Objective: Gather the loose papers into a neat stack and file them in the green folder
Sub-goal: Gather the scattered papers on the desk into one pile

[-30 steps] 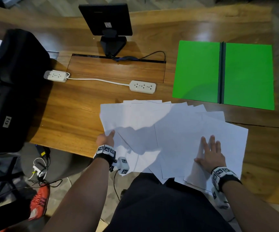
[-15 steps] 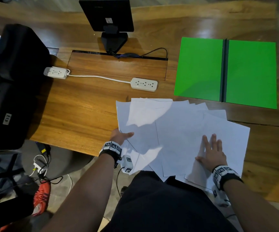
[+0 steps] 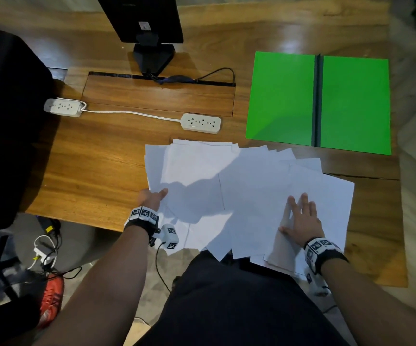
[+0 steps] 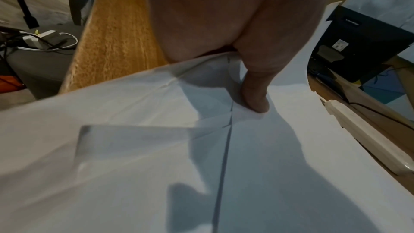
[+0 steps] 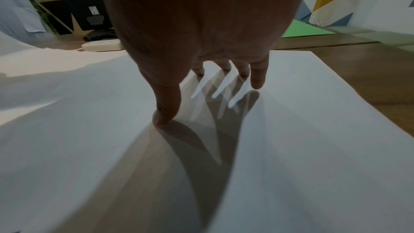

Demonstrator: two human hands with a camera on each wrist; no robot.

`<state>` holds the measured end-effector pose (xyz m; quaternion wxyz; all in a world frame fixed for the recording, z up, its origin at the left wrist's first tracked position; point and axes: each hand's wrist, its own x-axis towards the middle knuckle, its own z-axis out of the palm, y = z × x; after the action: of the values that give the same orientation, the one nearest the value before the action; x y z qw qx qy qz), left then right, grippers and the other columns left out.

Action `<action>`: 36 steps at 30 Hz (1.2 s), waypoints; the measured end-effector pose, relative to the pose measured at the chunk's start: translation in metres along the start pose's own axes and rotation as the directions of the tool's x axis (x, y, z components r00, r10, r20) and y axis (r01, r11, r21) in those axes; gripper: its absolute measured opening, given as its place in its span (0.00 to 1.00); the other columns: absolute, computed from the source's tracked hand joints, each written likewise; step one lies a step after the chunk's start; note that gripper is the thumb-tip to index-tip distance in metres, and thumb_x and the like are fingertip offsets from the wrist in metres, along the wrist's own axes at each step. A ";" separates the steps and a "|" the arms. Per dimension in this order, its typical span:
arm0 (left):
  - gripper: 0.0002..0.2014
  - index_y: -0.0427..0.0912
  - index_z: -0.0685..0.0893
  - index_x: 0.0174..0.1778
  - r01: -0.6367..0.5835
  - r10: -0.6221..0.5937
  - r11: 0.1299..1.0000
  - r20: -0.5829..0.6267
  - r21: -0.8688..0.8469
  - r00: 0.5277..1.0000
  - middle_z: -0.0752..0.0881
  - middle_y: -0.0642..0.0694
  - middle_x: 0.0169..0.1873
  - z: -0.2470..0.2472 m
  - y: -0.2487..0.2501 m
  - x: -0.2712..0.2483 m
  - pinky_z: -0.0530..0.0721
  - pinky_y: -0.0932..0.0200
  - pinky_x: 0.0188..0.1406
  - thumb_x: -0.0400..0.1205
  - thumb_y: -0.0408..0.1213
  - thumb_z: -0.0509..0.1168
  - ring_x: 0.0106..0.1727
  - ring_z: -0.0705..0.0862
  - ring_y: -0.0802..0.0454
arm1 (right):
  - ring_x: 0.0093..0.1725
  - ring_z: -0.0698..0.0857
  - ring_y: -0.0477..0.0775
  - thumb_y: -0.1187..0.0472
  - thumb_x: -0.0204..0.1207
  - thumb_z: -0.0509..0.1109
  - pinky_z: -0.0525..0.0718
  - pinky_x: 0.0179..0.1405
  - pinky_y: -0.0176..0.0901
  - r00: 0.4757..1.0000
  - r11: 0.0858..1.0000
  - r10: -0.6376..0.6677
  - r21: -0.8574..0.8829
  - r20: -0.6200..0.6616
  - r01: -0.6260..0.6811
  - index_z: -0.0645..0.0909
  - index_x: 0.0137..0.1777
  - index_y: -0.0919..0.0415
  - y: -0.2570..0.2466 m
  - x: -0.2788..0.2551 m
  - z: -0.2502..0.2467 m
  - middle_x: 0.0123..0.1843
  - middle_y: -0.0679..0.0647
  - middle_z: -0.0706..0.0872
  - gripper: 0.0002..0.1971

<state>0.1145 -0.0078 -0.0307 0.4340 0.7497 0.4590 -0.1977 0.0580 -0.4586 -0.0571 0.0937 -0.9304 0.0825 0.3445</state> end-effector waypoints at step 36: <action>0.35 0.33 0.75 0.81 0.051 -0.046 0.995 0.053 -0.087 0.998 0.83 0.36 0.76 0.008 -0.019 0.006 0.77 0.33 0.77 0.81 0.42 0.78 0.75 0.81 0.28 | 0.53 0.90 0.58 0.59 0.77 0.79 0.91 0.52 0.61 0.849 0.582 0.383 0.809 -0.364 0.084 0.82 0.57 0.53 0.041 -0.068 -0.084 0.53 0.51 0.90 0.11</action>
<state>0.1022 -0.0077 -0.0483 0.4734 0.7131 0.4741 -0.2065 0.0508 -0.5120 0.0449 0.4453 -0.8316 0.3311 0.0221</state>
